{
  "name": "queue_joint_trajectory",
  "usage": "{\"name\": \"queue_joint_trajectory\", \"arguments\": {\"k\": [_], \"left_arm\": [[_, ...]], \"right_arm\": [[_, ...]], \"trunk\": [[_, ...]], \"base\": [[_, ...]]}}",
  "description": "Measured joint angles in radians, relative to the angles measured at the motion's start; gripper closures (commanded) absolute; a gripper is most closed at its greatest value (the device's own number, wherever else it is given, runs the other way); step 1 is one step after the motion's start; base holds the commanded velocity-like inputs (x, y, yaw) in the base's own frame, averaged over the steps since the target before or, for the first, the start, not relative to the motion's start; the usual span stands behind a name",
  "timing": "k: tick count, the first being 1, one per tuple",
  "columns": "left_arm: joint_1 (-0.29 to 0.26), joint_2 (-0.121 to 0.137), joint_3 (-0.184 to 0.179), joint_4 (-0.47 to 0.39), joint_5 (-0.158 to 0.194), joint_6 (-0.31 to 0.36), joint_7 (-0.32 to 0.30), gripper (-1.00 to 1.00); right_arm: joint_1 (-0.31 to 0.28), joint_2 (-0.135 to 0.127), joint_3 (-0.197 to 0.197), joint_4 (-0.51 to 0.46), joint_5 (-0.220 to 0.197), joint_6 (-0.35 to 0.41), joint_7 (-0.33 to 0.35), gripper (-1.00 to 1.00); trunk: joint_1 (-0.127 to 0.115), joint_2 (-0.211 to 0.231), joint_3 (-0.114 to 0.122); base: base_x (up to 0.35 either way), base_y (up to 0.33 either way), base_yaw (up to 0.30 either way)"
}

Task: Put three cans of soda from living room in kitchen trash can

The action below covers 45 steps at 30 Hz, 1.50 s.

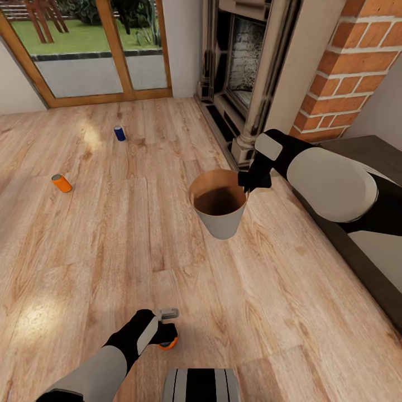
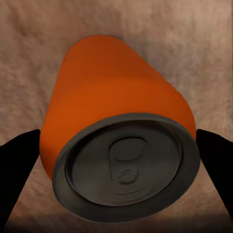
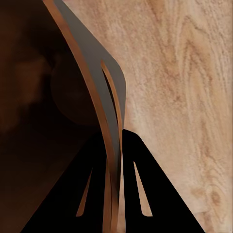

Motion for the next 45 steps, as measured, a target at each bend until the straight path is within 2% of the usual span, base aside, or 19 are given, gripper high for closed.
{"name": "queue_joint_trajectory", "arguments": {"k": [4, 13, 21, 28, 30, 35, 37, 40, 42, 45], "left_arm": [[0.0, 0.0, 0.0, -0.001, 0.001, 0.0, -0.003, 1.0], [0.0, 0.001, -0.003, -0.003, -0.004, -0.057, -0.008, 1.0], [0.0, 0.002, -0.005, -0.01, -0.005, -0.06, -0.011, 1.0], [0.0, 0.008, -0.005, -0.024, -0.005, -0.06, -0.049, 1.0], [0.0, 0.01, -0.005, -0.053, -0.004, -0.056, -0.053, 1.0], [-0.001, 0.013, -0.005, -0.123, -0.001, -0.031, -0.056, 1.0], [-0.001, 0.013, -0.004, -0.156, 0.0, -0.006, -0.056, 1.0], [-0.001, 0.014, -0.003, -0.252, 0.003, 0.059, -0.057, 1.0], [0.001, 0.014, -0.002, -0.327, 0.003, 0.112, -0.057, 1.0], [0.003, 0.014, -0.001, -0.428, 0.003, 0.192, -0.057, 1.0]], "right_arm": [[0.0, 0.0, -0.002, 0.0, -0.003, 0.0, 0.0, 1.0], [0.0, 0.0, -0.002, 0.0, -0.003, 0.0, 0.0, 1.0], [0.004, 0.0, 0.002, -0.001, 0.002, 0.0, -0.001, 1.0], [0.017, -0.002, 0.004, -0.001, -0.003, 0.0, -0.005, 1.0], [0.037, -0.003, 0.02, -0.001, -0.001, 0.0, -0.004, 1.0], [0.067, -0.007, 0.071, -0.006, 0.051, 0.0, -0.007, 1.0], [0.082, -0.011, 0.07, -0.007, 0.05, 0.0, -0.006, 1.0], [0.105, -0.026, 0.046, -0.011, 0.032, 0.0, -0.003, 1.0], [0.112, -0.036, 0.044, -0.013, 0.031, 0.0, -0.003, 1.0], [0.115, -0.043, 0.065, -0.013, 0.051, 0.0, -0.005, 1.0]], "trunk": [[0.0, 0.0, 0.0], [-0.004, 0.002, 0.035], [-0.035, 0.058, 0.06], [-0.061, 0.107, 0.082], [-0.069, 0.121, 0.088], [-0.088, 0.156, 0.104], [-0.096, 0.17, 0.11], [-0.107, 0.191, 0.119], [-0.115, 0.205, 0.126], [-0.127, 0.226, 0.135]], "base": [[0.0, 0.0, 0.0], [0.0, 0.0, 0.0], [0.0, 0.0, 0.0], [0.0, 0.0, 0.0], [0.0, 0.0, 0.0], [0.0, 0.0, 0.0], [0.0, 0.0, 0.0], [0.0, 0.0, 0.0], [0.0, 0.0, 0.0], [0.0, 0.0, 0.0]]}}
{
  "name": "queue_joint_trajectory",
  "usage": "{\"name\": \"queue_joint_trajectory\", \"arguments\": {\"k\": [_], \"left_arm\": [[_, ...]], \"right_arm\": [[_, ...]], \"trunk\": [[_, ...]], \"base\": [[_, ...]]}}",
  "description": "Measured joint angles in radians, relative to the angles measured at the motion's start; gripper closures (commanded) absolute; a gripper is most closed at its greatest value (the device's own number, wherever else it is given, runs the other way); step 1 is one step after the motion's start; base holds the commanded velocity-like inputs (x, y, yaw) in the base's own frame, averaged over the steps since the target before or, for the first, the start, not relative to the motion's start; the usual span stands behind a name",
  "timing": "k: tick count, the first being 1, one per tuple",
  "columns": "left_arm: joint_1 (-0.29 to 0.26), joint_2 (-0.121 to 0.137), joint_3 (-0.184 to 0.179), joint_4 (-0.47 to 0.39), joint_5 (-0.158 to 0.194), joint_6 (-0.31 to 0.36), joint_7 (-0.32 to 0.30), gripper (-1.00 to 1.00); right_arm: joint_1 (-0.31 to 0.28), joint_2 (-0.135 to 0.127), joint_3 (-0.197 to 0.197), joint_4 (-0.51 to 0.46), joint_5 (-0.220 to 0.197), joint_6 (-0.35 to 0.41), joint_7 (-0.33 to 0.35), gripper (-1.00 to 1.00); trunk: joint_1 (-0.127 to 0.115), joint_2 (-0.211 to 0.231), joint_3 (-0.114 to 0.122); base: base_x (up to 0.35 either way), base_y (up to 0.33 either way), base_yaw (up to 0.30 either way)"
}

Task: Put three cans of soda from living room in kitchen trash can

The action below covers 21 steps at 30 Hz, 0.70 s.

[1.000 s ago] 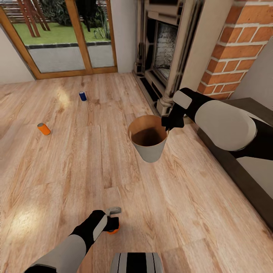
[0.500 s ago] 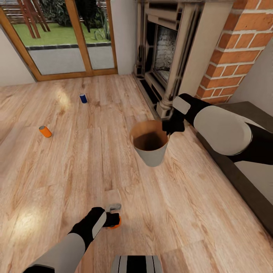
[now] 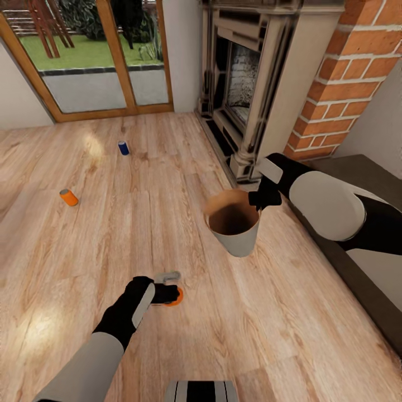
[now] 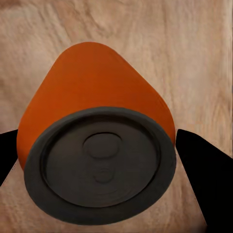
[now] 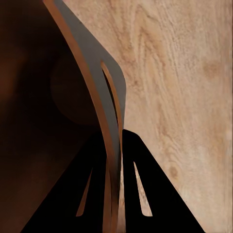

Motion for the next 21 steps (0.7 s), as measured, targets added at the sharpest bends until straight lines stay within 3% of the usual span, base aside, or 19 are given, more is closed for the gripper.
{"name": "queue_joint_trajectory", "arguments": {"k": [3, 5, 8, 14, 21], "left_arm": [[0.001, 0.0, 0.001, -0.098, 0.0, 0.083, 0.0, 1.0], [0.001, 0.0, 0.002, -0.209, 0.0, 0.181, 0.0, 1.0], [0.001, 0.001, 0.002, -0.285, 0.0, 0.223, 0.0, 1.0], [0.0, 0.002, 0.0, -0.374, -0.005, 0.223, -0.001, 1.0], [0.001, 0.017, -0.001, -0.476, -0.009, 0.223, -0.001, 1.0]], "right_arm": [[0.002, -0.003, 0.007, 0.0, 0.007, 0.0, -0.001, 1.0], [0.002, -0.004, -0.005, 0.0, -0.005, 0.0, 0.0, 1.0], [0.006, -0.004, -0.018, -0.001, -0.02, 0.0, 0.001, 1.0], [0.02, -0.005, 0.008, -0.003, 0.003, 0.0, -0.003, 1.0], [0.024, -0.007, -0.009, -0.004, -0.016, 0.0, -0.002, 1.0]], "trunk": [[-0.011, 0.021, 0.009], [-0.019, 0.035, 0.016], [-0.031, 0.056, 0.025], [-0.054, 0.098, 0.044], [-0.08, 0.147, 0.066]], "base": [[0.0, 0.0, 0.0], [0.0, 0.0, 0.0], [0.0, 0.0, 0.0], [0.0, 0.0, 0.0], [0.0, 0.0, 0.0]]}}
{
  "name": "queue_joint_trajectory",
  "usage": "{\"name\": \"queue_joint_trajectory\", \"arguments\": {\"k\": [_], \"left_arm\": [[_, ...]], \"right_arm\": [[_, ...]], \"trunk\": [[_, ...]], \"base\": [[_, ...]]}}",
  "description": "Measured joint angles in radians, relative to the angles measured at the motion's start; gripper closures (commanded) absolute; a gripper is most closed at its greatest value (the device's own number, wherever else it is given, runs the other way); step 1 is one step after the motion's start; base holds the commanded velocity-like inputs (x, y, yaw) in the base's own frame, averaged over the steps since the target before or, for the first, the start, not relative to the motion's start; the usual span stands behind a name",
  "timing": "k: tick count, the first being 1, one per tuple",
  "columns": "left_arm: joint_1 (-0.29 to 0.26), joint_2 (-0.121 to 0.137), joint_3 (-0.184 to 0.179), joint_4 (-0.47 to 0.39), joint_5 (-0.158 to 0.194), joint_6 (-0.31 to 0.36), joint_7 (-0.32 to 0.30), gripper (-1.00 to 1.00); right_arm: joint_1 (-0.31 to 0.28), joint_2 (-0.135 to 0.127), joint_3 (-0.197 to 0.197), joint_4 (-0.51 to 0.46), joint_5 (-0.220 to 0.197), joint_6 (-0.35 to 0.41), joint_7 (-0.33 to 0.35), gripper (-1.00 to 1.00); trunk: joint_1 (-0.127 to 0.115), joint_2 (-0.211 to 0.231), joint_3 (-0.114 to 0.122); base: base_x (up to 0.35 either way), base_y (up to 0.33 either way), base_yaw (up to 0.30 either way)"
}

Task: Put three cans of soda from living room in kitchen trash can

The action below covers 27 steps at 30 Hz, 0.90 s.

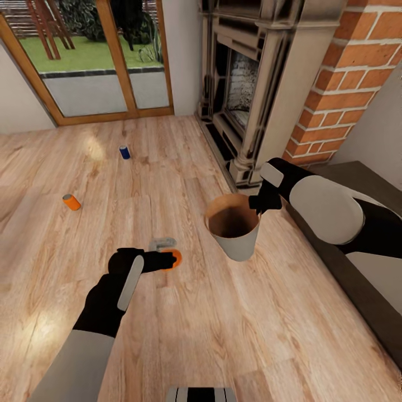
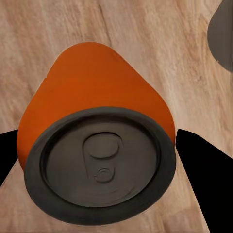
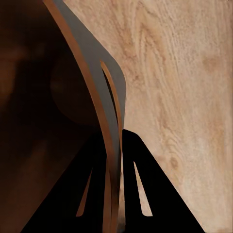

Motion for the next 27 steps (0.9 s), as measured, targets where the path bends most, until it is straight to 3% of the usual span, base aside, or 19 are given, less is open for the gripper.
{"name": "queue_joint_trajectory", "arguments": {"k": [18, 27], "left_arm": [[0.0, 0.013, 0.0, -0.042, -0.001, 0.0, 0.0, 1.0], [0.0, 0.016, -0.001, -0.041, -0.002, 0.0, 0.0, 1.0]], "right_arm": [[0.112, -0.003, 0.062, -0.081, 0.01, 0.0, 0.0, 1.0], [0.158, -0.003, 0.061, -0.129, 0.0, 0.0, 0.0, 1.0]], "trunk": [[-0.069, 0.126, 0.056], [-0.103, 0.189, 0.085]], "base": [[0.0, 0.0, 0.0], [0.0, 0.0, 0.0]]}}
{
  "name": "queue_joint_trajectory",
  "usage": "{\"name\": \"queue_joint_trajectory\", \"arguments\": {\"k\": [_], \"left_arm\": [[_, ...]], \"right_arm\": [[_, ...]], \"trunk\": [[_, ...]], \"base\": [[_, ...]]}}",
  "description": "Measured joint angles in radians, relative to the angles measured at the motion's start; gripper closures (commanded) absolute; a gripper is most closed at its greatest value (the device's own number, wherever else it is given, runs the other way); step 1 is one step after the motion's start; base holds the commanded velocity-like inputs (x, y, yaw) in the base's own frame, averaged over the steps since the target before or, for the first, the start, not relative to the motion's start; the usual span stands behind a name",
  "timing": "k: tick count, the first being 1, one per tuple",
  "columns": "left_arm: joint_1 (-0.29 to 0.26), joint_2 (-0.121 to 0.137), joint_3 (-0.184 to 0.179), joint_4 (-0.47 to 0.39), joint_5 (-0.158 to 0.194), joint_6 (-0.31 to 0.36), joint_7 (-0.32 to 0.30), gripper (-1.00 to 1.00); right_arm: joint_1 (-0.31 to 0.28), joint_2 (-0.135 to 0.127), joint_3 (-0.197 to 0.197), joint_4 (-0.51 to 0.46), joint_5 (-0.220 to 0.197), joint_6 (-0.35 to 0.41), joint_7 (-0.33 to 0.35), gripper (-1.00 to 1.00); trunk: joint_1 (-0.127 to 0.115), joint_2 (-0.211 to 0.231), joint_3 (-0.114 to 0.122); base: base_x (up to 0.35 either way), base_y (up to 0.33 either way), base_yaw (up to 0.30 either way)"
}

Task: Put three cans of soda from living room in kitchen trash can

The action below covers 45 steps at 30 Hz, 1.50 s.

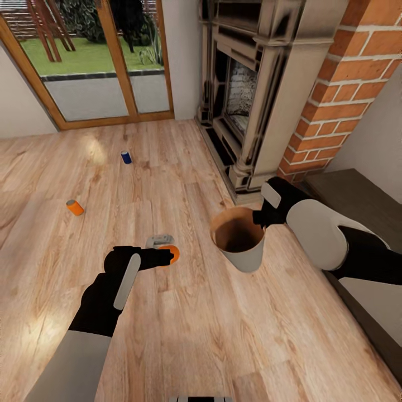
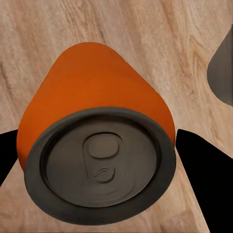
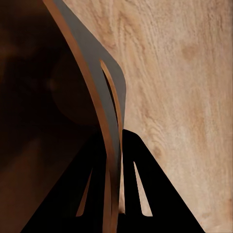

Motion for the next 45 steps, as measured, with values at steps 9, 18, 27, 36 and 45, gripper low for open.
{"name": "queue_joint_trajectory", "arguments": {"k": [9, 18, 27, 36, 45], "left_arm": [[0.0, 0.004, 0.001, 0.008, 0.001, 0.0, 0.001, 1.0], [0.0, 0.005, 0.001, 0.006, 0.001, 0.0, 0.001, 1.0], [0.0, 0.005, 0.0, -0.002, 0.002, 0.0, 0.0, 1.0], [0.0, 0.004, -0.005, -0.011, 0.011, 0.0, -0.001, 1.0], [0.0, 0.049, -0.009, -0.022, 0.19, 0.0, -0.001, 1.0]], "right_arm": [[0.034, 0.0, 0.047, -0.004, 0.007, 0.0, 0.0, 1.0], [0.087, -0.001, 0.051, -0.006, 0.001, -0.029, 0.001, 1.0], [0.141, 0.006, 0.051, -0.013, -0.001, -0.079, 0.001, 1.0], [0.181, 0.014, 0.065, -0.012, -0.002, -0.115, -0.001, 1.0], [0.199, 0.015, 0.068, -0.009, -0.001, -0.134, -0.001, 1.0]], "trunk": [[-0.035, 0.063, 0.028], [-0.069, 0.126, 0.056], [-0.103, 0.189, 0.085], [-0.138, 0.252, 0.113], [-0.173, 0.315, 0.141]], "base": [[0.0, 0.0, 0.0], [0.0, 0.0, 0.0], [0.0, 0.0, 0.0], [0.0, 0.0, 0.0], [0.0, 0.0, 0.0]]}}
